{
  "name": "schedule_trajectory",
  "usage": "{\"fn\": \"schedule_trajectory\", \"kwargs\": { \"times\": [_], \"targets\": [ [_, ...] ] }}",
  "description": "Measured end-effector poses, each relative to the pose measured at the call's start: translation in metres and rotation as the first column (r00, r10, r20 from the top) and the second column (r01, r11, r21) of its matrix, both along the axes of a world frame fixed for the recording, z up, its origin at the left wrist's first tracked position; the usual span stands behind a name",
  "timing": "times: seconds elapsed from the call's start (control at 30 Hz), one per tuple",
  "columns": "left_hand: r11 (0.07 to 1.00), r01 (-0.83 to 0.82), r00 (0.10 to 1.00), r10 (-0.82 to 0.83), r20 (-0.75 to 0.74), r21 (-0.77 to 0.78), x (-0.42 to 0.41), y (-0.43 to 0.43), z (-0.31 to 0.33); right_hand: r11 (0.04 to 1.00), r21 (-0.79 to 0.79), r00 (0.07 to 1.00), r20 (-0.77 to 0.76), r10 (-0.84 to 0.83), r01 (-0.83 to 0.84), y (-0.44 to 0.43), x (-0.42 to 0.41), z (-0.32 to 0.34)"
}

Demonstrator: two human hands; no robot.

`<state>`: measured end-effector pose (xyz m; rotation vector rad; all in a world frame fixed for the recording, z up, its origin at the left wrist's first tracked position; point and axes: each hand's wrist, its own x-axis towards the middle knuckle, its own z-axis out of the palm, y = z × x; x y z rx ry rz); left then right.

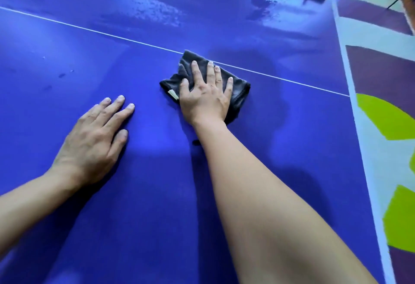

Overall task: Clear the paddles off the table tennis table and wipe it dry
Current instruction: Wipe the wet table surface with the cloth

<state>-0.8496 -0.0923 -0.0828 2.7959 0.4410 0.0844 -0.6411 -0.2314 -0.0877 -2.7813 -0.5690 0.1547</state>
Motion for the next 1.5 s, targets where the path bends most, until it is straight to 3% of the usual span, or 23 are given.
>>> {"fn": "schedule_trajectory", "kwargs": {
  "times": [0.13, 0.33, 0.57, 0.67, 0.73, 0.87, 1.07, 1.27, 1.5],
  "targets": [
    [0.997, -0.079, 0.997, 0.079, -0.014, -0.009, 0.012, -0.027, 0.009, 0.977, -0.014, 0.977, 0.039, -0.211, 0.211, -0.123, 0.038, -0.001],
    [0.989, 0.149, 0.988, -0.149, -0.045, 0.008, 0.036, -0.129, 0.010, 0.921, -0.046, 0.920, 0.082, -0.382, 0.387, -0.271, 0.063, 0.000],
    [0.987, 0.162, 0.984, -0.161, -0.080, -0.001, 0.037, -0.144, 0.008, 0.925, -0.083, 0.929, 0.069, -0.365, 0.370, -0.295, 0.077, 0.000],
    [0.986, 0.167, 0.986, -0.167, -0.016, -0.022, 0.030, -0.136, 0.012, 0.958, -0.152, 0.970, 0.033, -0.241, 0.243, -0.311, 0.097, 0.004],
    [0.992, 0.129, 0.991, -0.129, 0.038, 0.005, 0.017, -0.123, 0.013, 0.954, -0.136, 0.963, 0.060, -0.263, 0.269, -0.311, 0.102, 0.003],
    [0.999, -0.010, 0.999, 0.009, 0.034, 0.045, -0.025, -0.072, 0.011, 0.924, -0.107, 0.929, 0.095, -0.358, 0.367, -0.251, 0.092, -0.002],
    [0.997, -0.026, 0.999, 0.024, 0.040, 0.067, -0.085, -0.031, 0.000, 0.995, -0.075, 0.988, 0.143, -0.054, 0.065, -0.079, 0.051, -0.001],
    [0.999, -0.032, 0.998, 0.030, 0.047, 0.039, -0.089, -0.034, -0.004, 0.972, -0.091, 0.966, 0.124, 0.227, -0.216, 0.084, -0.009, -0.006],
    [1.000, -0.003, 0.999, 0.003, 0.034, 0.013, -0.094, -0.021, -0.004, 0.959, -0.048, 0.955, 0.086, 0.283, -0.280, 0.115, -0.043, 0.000]
  ]
}}
